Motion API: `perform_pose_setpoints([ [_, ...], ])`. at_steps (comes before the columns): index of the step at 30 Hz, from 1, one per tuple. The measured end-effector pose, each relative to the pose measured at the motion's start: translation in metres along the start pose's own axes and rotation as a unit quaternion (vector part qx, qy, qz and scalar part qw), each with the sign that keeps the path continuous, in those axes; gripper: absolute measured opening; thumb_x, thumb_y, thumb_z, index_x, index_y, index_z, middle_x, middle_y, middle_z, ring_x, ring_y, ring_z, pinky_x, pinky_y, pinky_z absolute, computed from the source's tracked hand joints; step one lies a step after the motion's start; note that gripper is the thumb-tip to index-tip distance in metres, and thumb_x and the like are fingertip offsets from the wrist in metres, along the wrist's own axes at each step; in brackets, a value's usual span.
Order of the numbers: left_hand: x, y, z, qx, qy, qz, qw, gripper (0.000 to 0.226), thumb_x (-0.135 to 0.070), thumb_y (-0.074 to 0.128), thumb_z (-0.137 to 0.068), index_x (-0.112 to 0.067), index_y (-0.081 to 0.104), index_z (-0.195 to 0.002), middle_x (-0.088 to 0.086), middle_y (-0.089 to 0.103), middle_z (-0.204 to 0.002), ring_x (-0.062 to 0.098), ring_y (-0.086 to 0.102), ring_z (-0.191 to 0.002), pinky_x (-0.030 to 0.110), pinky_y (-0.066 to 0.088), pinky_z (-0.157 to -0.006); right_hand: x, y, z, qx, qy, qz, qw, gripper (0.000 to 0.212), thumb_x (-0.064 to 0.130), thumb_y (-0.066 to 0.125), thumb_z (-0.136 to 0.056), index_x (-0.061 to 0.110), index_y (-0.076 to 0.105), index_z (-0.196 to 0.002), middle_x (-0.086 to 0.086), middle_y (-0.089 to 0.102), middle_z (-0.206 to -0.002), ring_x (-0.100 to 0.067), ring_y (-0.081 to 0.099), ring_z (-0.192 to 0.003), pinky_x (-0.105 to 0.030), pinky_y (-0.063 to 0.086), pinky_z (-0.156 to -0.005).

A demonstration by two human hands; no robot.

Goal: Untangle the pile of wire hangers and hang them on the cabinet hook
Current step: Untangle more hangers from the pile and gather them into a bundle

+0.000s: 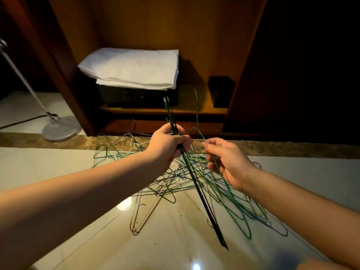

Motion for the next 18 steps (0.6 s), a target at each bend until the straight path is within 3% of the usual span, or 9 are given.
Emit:
perform_pose_setpoints([
  [7,-0.001,0.016,0.012,0.04,0.005,0.026,0.999,0.025,0.015,0.043,-0.088,-0.008,0.05,-0.083,0.017,0.059,-0.078,0.021,0.059,-0.07,0.019,0.053,-0.056,0.007,0.015,0.02,-0.008,-0.087,0.121,0.989,0.015,0.015,0.051,-0.094,0.021,0.055,-0.08,0.007,0.046,-0.066,-0.006,0.041,-0.061,-0.019,0.035,-0.055],
  [12,-0.003,0.018,0.014,0.03,0.011,0.046,0.998,0.023,0.012,0.048,-0.087,-0.01,0.05,-0.091,0.018,0.061,-0.084,0.021,0.065,-0.072,0.02,0.054,-0.053,0.009,0.011,0.022,-0.02,-0.103,0.116,0.988,0.016,0.016,0.049,-0.095,0.022,0.056,-0.081,0.006,0.045,-0.065,-0.007,0.04,-0.06,-0.021,0.034,-0.055],
  [16,0.003,0.015,0.013,0.016,0.003,0.02,1.0,0.029,0.009,0.051,-0.087,-0.018,0.052,-0.098,0.017,0.065,-0.095,0.024,0.067,-0.082,0.03,0.052,-0.069,0.006,0.007,0.021,-0.019,-0.102,0.105,0.989,0.017,0.016,0.049,-0.094,0.022,0.056,-0.08,0.006,0.045,-0.065,-0.007,0.04,-0.059,-0.021,0.034,-0.054],
  [18,0.005,0.016,0.014,0.021,-0.007,0.032,0.999,0.035,0.009,0.051,-0.087,-0.018,0.051,-0.11,0.019,0.065,-0.098,0.023,0.067,-0.08,0.024,0.054,-0.057,0.006,0.007,0.02,-0.015,-0.104,0.101,0.989,0.016,0.016,0.049,-0.094,0.021,0.058,-0.081,0.006,0.046,-0.065,-0.007,0.041,-0.06,-0.021,0.034,-0.055],
])
Point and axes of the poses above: each hand's wrist, its own z-axis away from the middle knuckle, its own y-axis out of the palm, x = y × z, the point moved 9 cm from there along -z, towards the middle knuckle
